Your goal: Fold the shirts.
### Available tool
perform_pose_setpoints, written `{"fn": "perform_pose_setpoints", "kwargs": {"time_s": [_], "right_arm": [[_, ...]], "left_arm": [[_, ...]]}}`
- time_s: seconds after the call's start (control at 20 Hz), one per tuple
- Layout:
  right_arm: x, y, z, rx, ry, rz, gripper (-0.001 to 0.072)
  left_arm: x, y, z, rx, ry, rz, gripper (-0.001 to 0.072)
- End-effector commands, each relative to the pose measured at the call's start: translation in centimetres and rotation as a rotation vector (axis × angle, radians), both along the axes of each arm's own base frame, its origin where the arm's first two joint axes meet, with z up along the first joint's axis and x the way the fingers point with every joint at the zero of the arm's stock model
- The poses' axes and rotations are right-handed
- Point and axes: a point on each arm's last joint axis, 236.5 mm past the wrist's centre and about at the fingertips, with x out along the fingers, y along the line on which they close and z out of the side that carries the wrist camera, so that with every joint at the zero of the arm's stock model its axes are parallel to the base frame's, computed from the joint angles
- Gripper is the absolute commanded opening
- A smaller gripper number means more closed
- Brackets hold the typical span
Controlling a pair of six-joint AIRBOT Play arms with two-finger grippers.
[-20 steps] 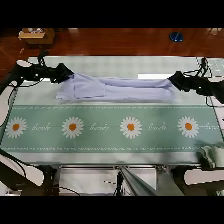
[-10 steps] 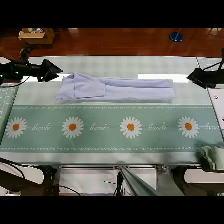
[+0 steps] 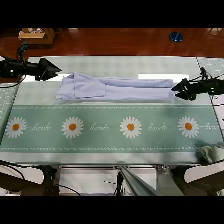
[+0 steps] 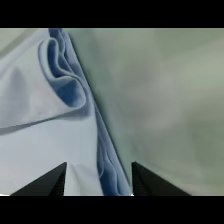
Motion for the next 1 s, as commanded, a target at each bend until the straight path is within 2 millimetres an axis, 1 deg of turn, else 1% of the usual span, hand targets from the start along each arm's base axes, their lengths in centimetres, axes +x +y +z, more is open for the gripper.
{"fn": "perform_pose_setpoints", "kwargs": {"time_s": [0.0,0.05,0.1,0.15,0.2,0.25,0.3,0.35,0.4,0.45,0.5,0.55,0.6,0.65,0.8,0.95], "right_arm": [[0.5,3.5,-2.7,0.059,0.049,0.014,0.0467],[1.2,4.7,-2.9,0.073,0.028,0.021,0.0443],[2.0,5.8,-2.8,0.077,-0.013,0.037,0.0308],[3.0,6.5,-2.3,0.081,-0.058,0.04,0.013],[3.9,7.2,-1.2,0.111,-0.108,0.043,0.0023],[4.5,7.7,0.2,0.148,-0.15,0.048,0.0022],[5.0,7.8,2.1,0.173,-0.196,0.058,0.0022],[5.3,7.5,4.0,0.173,-0.231,0.072,0.0022],[5.4,7.1,5.9,0.164,-0.266,0.081,0.0022],[5.5,6.5,8.0,0.148,-0.303,0.084,0.0022],[5.3,6.0,9.9,0.13,-0.324,0.084,0.0022],[4.8,5.6,11.6,0.112,-0.339,0.09,0.0022],[4.1,5.4,13.1,0.092,-0.353,0.101,0.0022],[3.3,5.3,14.3,0.061,-0.358,0.122,0.0021],[0.7,4.5,16.2,-0.055,-0.337,0.173,0.0022],[-1.6,4.4,18.3,-0.1,-0.31,0.184,0.0022]], "left_arm": [[-0.2,-0.1,0.1,-0.001,-0.001,-0.011,0.0471],[-0.2,-0.1,0.1,-0.001,-0.001,-0.011,0.0471],[-0.2,-0.1,0.1,-0.001,-0.001,-0.011,0.0471],[-0.2,-0.1,0.1,-0.001,-0.001,-0.011,0.047],[-0.2,-0.1,0.1,-0.001,-0.001,-0.011,0.0461],[-0.2,-0.1,0.1,-0.002,-0.001,-0.011,0.0461],[-0.2,-0.1,0.2,-0.004,-0.002,-0.01,0.0453],[-0.2,-0.3,0.4,-0.018,-0.003,-0.011,0.0328],[-0.1,-0.6,0.8,-0.038,-0.008,-0.009,0.0177],[0.1,-1.1,1.3,-0.063,-0.016,-0.006,0.0158],[0.4,-1.9,2.0,-0.099,-0.027,-0.005,0.0157],[0.6,-2.7,2.6,-0.129,-0.037,-0.007,0.0111],[0.7,-3.9,3.2,-0.158,-0.045,-0.018,0.0077],[0.8,-5.3,3.6,-0.173,-0.05,-0.033,0.0077],[0.1,-10.1,3.5,-0.176,-0.051,-0.113,0.0077],[-1.1,-15.3,3.5,-0.171,-0.053,-0.199,0.0077]]}}
